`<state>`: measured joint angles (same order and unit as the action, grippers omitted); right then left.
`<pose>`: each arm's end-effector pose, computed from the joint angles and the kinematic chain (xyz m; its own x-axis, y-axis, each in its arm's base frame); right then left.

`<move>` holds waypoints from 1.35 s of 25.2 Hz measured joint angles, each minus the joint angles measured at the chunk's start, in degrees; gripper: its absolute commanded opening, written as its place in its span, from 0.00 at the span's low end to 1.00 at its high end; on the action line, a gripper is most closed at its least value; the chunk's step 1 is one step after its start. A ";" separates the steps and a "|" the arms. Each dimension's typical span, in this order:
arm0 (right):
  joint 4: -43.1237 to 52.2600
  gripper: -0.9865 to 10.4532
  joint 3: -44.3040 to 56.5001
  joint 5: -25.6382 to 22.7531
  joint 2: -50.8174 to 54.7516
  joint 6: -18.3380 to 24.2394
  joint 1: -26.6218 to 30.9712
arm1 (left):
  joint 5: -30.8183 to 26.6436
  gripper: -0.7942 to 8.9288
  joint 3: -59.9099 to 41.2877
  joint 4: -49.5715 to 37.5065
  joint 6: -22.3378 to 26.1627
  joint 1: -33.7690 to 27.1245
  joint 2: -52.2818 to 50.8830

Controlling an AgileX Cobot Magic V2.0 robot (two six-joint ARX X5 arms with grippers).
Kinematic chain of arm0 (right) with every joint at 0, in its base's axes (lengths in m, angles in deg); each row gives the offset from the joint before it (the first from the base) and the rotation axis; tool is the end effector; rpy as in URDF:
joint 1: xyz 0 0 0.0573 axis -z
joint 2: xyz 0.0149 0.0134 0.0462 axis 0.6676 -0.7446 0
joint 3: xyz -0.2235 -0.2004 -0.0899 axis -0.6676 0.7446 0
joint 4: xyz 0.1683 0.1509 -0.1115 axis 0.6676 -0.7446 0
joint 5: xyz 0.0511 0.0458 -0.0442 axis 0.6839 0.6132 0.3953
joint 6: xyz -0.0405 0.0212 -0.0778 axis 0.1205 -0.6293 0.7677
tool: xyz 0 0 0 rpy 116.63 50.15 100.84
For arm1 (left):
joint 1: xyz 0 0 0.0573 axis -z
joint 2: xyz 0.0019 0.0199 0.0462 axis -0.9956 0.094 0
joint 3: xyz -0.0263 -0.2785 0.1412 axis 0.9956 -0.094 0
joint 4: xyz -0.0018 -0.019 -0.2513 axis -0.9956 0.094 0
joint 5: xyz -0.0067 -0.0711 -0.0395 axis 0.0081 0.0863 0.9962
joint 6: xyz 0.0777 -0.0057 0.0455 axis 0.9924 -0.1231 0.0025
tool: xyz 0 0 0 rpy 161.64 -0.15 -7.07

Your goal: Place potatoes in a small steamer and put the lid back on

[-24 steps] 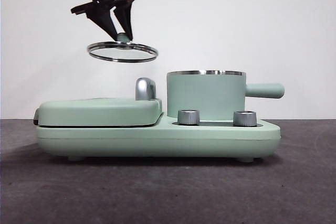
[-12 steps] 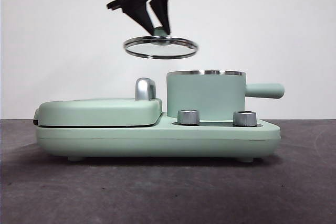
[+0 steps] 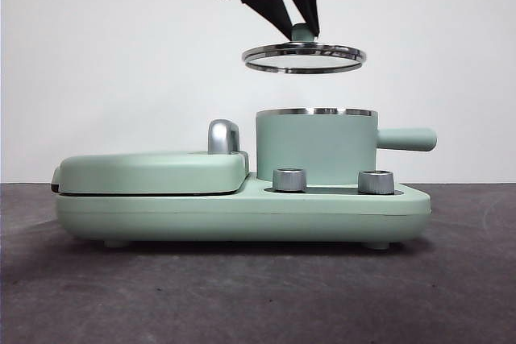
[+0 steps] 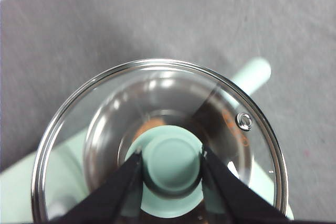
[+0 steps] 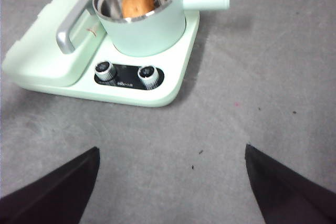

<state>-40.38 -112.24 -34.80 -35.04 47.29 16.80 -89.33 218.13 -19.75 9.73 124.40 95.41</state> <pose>0.0079 0.0015 0.3255 0.7960 0.3436 -0.4982 -0.2494 0.9363 0.2473 0.3974 -0.3292 0.3901 0.5777 -0.4582 -0.6755 0.5955 0.8026 -0.0351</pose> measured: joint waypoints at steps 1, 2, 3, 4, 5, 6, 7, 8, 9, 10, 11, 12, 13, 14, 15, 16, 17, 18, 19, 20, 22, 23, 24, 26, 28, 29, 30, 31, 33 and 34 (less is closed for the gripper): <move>0.28 0.47 0.00 0.00 0.00 0.00 0.00 | -0.39 0.10 0.00 -0.52 -0.04 0.37 0.00; 0.42 0.47 0.00 0.00 0.00 0.00 0.00 | -0.39 0.10 0.00 -0.81 -0.26 0.46 0.04; 0.44 0.47 0.00 0.00 0.00 0.00 0.00 | -0.42 0.10 0.00 -1.22 -0.59 0.46 0.26; 0.44 0.47 0.00 0.00 0.00 0.00 0.00 | -0.52 0.10 0.09 -1.55 -0.74 0.46 0.63; 0.44 0.47 0.00 0.00 0.00 0.00 0.00 | -0.57 0.10 0.09 -1.66 -0.92 0.46 1.31; 0.44 0.47 0.00 0.00 0.00 0.00 0.00 | -0.57 0.10 0.09 -1.57 -1.05 0.46 1.86; 0.46 0.47 0.00 0.00 0.00 0.00 0.00 | -0.57 0.10 0.09 -1.53 -1.14 0.46 2.64; 0.44 0.47 0.00 0.00 0.00 0.00 0.00 | -0.57 0.10 0.09 -1.53 -1.46 0.46 3.28; 0.44 0.47 0.00 0.00 0.00 0.00 0.00 | -0.57 0.10 0.09 -1.49 -1.57 0.46 3.80; 0.44 0.47 0.00 0.00 0.00 0.00 0.00 | -0.57 0.10 0.09 -1.46 -1.70 0.46 4.04; 0.44 0.47 0.00 0.00 0.00 0.00 0.00 | -0.57 0.10 0.09 -1.53 -1.73 0.46 4.11; 0.44 0.47 0.00 0.00 0.00 0.00 0.00 | -0.57 0.10 0.09 -1.64 -1.73 0.46 4.11; 0.44 0.47 0.00 0.00 0.00 0.00 0.00 | -0.57 0.10 0.09 -1.73 -1.73 0.46 4.11; 0.44 0.47 0.00 0.00 0.00 0.00 0.00 | -0.57 0.10 0.09 -1.92 -1.73 0.46 4.20; 0.46 0.47 0.00 0.00 0.00 0.00 0.00 | -0.57 0.10 0.09 -2.19 -1.73 0.46 4.39; 0.44 0.47 0.00 0.00 0.00 0.00 0.00 | -0.57 0.10 0.09 -2.38 -1.73 0.46 4.66; 0.44 0.47 0.00 0.00 0.00 0.00 0.00 | -0.57 0.10 0.09 -2.43 -1.73 0.46 4.94; 0.46 0.47 0.00 0.00 0.00 0.00 0.00 | -0.57 0.10 0.09 -2.45 -1.73 0.46 5.29; 0.44 0.47 0.00 0.00 0.00 0.00 0.00 | -0.57 0.10 0.09 -2.43 -1.73 0.46 5.60; 0.46 0.47 0.00 0.00 0.00 0.00 0.00 | -0.57 0.10 0.09 -2.43 -1.73 0.46 5.79; 0.44 0.47 0.00 0.00 0.00 0.00 0.00 | -0.57 0.10 0.09 -2.71 -1.73 0.46 5.90; 0.44 0.47 0.00 0.00 0.00 0.00 0.00 | -0.57 0.10 0.09 -2.93 -1.73 0.46 5.90; 0.44 0.47 0.00 0.00 0.00 0.00 0.00 | -0.57 0.10 0.09 -2.95 -1.73 0.46 5.90; 0.44 0.47 0.00 0.00 0.00 0.00 0.00 | -0.57 0.10 0.09 -2.93 -1.73 0.46 5.92; 0.44 0.47 0.00 0.00 0.00 0.00 0.00 | -0.57 0.10 0.09 -2.93 -1.73 0.46 5.92; 0.44 0.47 0.00 0.00 0.00 0.00 0.00 | -0.57 0.10 0.09 -2.95 -1.73 0.46 6.01; 0.44 0.47 0.00 0.00 0.00 -0.02 0.00 | -0.57 0.10 0.09 -2.95 -1.73 0.46 6.10; 0.44 0.47 0.00 0.00 0.00 0.00 0.00 | -0.57 0.10 0.09 -2.95 -1.73 0.46 6.32; 0.44 0.47 0.00 0.00 0.00 -0.02 0.00 | -0.57 0.10 0.09 -2.95 -1.73 0.46 6.80; 0.44 0.47 0.00 0.00 0.00 0.00 0.00 | -0.57 0.10 0.09 -2.93 -1.73 0.46 7.02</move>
<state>-39.94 -112.24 -34.80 -35.04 47.29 16.80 -89.90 218.22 -22.68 8.00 124.86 102.43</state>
